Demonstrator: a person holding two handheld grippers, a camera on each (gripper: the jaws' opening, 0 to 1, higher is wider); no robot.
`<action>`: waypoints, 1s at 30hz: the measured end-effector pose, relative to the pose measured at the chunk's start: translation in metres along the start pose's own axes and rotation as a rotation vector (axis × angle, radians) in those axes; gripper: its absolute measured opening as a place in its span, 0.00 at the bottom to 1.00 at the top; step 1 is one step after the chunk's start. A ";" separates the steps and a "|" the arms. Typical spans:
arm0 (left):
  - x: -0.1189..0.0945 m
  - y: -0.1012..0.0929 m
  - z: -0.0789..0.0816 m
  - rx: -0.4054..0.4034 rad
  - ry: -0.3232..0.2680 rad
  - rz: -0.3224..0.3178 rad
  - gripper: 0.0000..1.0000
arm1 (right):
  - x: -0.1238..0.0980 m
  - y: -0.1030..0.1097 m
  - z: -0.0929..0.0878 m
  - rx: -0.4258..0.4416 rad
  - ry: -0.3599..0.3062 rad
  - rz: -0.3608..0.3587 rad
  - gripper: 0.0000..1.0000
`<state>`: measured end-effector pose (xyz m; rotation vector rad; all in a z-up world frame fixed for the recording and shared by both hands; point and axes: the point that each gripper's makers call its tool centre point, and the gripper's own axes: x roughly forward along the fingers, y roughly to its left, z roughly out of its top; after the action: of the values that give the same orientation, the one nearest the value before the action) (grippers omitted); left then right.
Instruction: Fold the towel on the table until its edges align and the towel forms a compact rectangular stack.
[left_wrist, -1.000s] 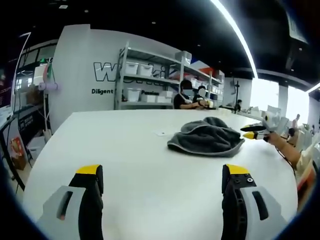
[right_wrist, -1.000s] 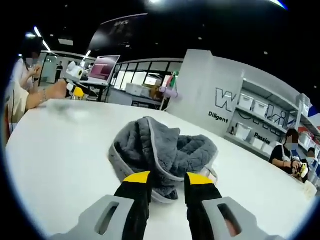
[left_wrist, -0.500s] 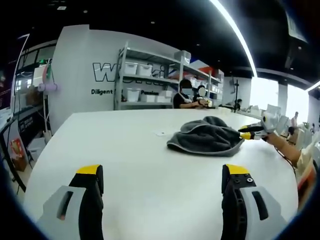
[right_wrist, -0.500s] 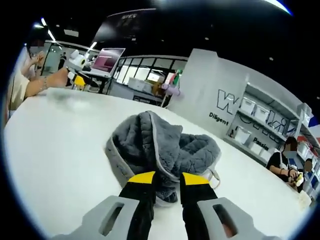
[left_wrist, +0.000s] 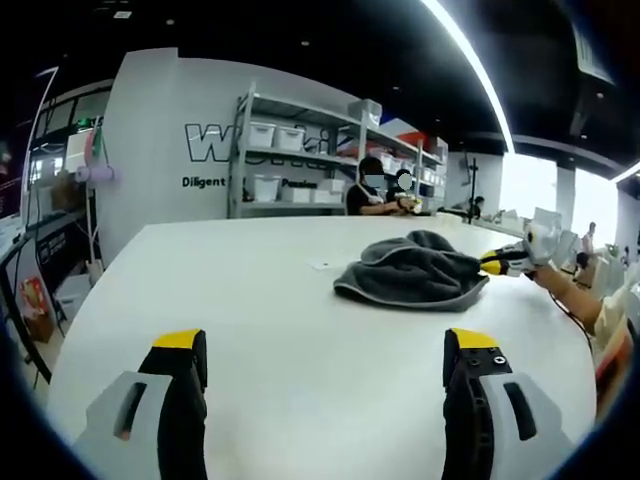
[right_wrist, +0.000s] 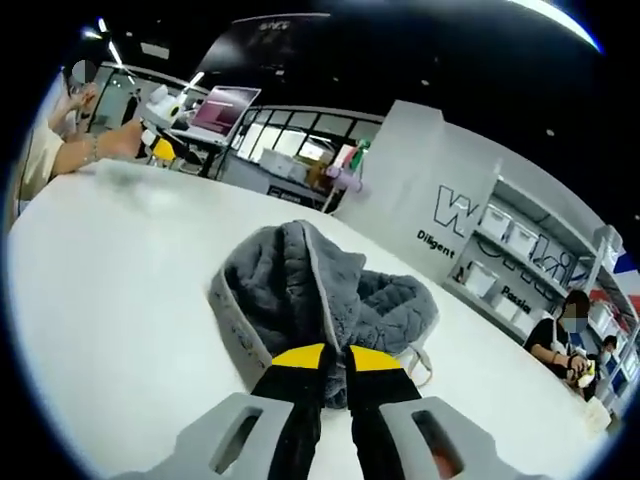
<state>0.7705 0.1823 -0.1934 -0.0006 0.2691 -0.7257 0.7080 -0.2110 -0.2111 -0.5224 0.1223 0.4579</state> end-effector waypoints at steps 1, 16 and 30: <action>0.000 0.000 0.000 0.000 0.000 0.000 0.96 | -0.001 -0.003 0.005 -0.014 -0.017 -0.024 0.03; 0.001 -0.003 -0.001 0.014 0.003 0.000 0.96 | -0.024 -0.018 0.074 -0.113 -0.220 -0.192 0.02; 0.003 -0.004 -0.005 0.013 0.015 -0.003 0.96 | -0.040 0.059 0.132 -0.240 -0.406 0.048 0.02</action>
<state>0.7681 0.1778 -0.1988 0.0170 0.2789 -0.7302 0.6455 -0.1137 -0.1149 -0.6520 -0.3142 0.6215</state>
